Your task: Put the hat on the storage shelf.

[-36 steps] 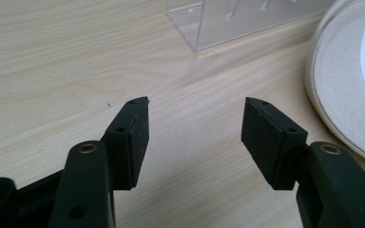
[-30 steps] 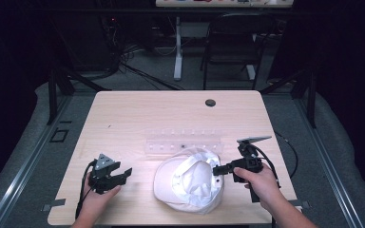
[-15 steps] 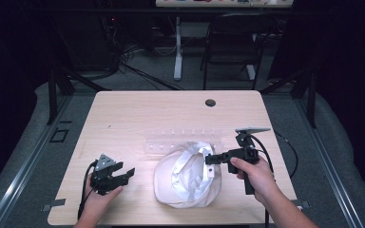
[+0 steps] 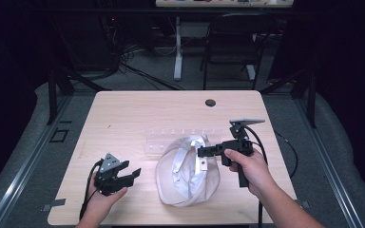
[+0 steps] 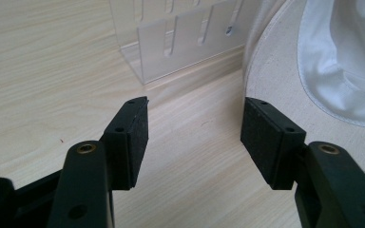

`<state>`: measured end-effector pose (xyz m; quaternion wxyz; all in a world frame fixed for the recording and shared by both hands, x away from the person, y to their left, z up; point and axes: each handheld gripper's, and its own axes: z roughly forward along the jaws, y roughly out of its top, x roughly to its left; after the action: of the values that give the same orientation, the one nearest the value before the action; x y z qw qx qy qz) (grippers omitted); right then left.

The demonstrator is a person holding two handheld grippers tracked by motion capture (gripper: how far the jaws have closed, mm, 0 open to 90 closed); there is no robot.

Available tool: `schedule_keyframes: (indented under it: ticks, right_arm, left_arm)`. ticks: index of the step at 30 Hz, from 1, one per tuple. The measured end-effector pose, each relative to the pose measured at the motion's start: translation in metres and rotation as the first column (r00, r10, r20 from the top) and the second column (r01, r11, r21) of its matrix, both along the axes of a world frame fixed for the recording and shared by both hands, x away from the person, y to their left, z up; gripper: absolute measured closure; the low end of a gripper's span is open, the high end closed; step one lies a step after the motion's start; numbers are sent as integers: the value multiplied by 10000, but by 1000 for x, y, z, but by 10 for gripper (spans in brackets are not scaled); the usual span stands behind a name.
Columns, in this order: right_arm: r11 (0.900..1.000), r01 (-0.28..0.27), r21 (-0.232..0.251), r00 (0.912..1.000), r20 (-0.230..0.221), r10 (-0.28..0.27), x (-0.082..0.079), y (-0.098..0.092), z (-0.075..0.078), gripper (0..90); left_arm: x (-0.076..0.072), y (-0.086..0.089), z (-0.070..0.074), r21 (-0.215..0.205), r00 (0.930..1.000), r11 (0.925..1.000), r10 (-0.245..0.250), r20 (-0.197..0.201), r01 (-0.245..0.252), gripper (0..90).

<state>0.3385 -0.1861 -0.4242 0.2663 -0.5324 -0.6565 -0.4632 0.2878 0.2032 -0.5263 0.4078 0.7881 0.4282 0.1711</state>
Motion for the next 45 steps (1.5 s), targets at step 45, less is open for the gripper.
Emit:
schedule_keyframes:
  ticks: [45]
  right_arm:
    - [9929,968,697,9904,922,-1030,6,-11,56,821]
  left_arm:
    - [-25,-72,35,-135,9773,9804,-1947,833,1965,415]
